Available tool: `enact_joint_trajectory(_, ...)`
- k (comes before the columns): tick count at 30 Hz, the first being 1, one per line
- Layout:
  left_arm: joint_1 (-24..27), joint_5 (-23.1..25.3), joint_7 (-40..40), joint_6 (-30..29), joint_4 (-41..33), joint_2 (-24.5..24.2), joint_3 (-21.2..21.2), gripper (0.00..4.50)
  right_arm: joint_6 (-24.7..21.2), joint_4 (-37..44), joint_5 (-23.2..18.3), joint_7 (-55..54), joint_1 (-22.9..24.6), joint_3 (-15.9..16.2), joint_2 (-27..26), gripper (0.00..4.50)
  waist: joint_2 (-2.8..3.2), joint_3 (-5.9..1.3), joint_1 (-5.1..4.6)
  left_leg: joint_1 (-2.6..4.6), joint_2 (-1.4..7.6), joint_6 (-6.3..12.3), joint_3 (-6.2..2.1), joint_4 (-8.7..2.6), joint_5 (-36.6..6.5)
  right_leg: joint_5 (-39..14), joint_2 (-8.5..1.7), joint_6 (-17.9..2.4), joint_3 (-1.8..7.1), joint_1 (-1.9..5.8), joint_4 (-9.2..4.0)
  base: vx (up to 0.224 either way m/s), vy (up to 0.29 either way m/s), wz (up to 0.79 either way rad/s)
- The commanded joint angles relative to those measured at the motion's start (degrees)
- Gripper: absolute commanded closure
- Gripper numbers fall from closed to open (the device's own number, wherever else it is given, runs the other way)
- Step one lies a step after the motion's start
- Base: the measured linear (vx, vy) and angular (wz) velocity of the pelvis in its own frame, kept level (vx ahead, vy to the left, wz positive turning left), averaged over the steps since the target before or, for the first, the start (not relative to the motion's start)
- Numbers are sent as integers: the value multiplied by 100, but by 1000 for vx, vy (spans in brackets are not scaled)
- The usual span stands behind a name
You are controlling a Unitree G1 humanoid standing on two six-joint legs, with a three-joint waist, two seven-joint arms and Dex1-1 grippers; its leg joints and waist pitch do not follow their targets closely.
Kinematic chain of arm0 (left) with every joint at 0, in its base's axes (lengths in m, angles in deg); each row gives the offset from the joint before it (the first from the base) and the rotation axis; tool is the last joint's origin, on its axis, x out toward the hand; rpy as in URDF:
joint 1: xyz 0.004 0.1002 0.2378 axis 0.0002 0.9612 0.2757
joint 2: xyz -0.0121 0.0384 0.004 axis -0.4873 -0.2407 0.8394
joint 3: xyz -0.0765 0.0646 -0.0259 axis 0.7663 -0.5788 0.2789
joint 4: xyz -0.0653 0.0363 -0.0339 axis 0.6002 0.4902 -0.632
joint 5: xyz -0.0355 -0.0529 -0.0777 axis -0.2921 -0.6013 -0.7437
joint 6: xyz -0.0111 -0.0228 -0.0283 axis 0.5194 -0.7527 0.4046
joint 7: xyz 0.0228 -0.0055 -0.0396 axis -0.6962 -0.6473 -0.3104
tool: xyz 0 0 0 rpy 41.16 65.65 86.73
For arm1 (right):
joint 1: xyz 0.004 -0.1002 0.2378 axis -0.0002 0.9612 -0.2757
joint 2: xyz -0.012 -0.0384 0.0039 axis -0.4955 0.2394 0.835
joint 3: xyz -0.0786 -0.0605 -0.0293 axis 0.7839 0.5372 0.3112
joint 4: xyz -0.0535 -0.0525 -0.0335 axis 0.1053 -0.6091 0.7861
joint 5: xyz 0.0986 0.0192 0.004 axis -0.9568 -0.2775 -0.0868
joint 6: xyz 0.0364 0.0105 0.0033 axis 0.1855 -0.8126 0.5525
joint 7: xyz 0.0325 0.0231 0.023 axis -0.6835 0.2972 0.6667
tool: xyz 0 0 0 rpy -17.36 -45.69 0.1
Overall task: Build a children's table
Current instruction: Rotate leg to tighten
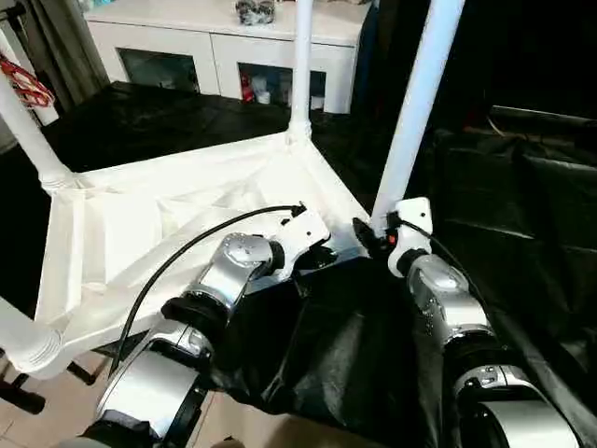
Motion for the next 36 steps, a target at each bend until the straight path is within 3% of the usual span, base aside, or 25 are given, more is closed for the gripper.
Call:
enact_joint_trajectory(1,36,-161,545,388,-367,111,-236,450,-29,10,-7,1197,202,725,-91,88,-84,-310,-4,-16,144,357,-39,-339,-1225,-1423,-486,-998,275,300,-512,0,0,0)
enact_joint_trajectory(3,115,-247,892,481,-465,-66,-236,450,15,251,-42,1908,335,846,188,88,-92,-314,21,-34,148,420,-37,-328,-1192,-1399,-480,-973,272,325,-504,0,0,0)
enact_joint_trajectory(11,197,-534,1801,515,-687,-471,-146,450,-258,964,-416,3850,632,1138,877,88,-91,-315,91,-15,188,465,-22,-323,-1166,-1395,-469,-1049,264,289,-481,0,0,0)
enact_joint_trajectory(17,195,-596,2156,558,-720,-711,-110,450,-459,1323,-521,4695,811,1387,1176,103,-117,-312,140,-14,194,461,-25,-322,-1142,-1390,-476,-1058,261,285,-475,0,0,0)
enact_joint_trajectory(21,241,-640,2414,543,-808,-842,-120,450,-801,1581,-633,5119,915,1477,1269,128,-123,-312,202,-2,211,441,-25,-323,-1117,-1371,-487,-1058,270,276,-473,0,0,0)
enact_joint_trajectory(28,294,-687,2693,516,-895,-935,-149,450,-1004,1833,-717,5373,1028,1588,1365,184,-126,-309,240,0,210,376,-27,-328,-1101,-1323,-491,-1068,267,273,-463,0,0,0)
enact_joint_trajectory(33,330,-681,2733,513,-932,-967,-157,450,-1176,2044,-750,5429,1146,1607,1376,196,-131,-313,243,1,210,351,-29,-327,-1078,-1319,-489,-1041,269,272,-457,0,0,0)
enact_joint_trajectory(36,296,-599,2372,457,-820,-875,-101,450,-1195,2046,-824,5165,1224,1479,1224,196,-131,-311,247,0,207,350,-26,-324,-1075,-1357,-493,-1024,268,271,-464,0,0,0)
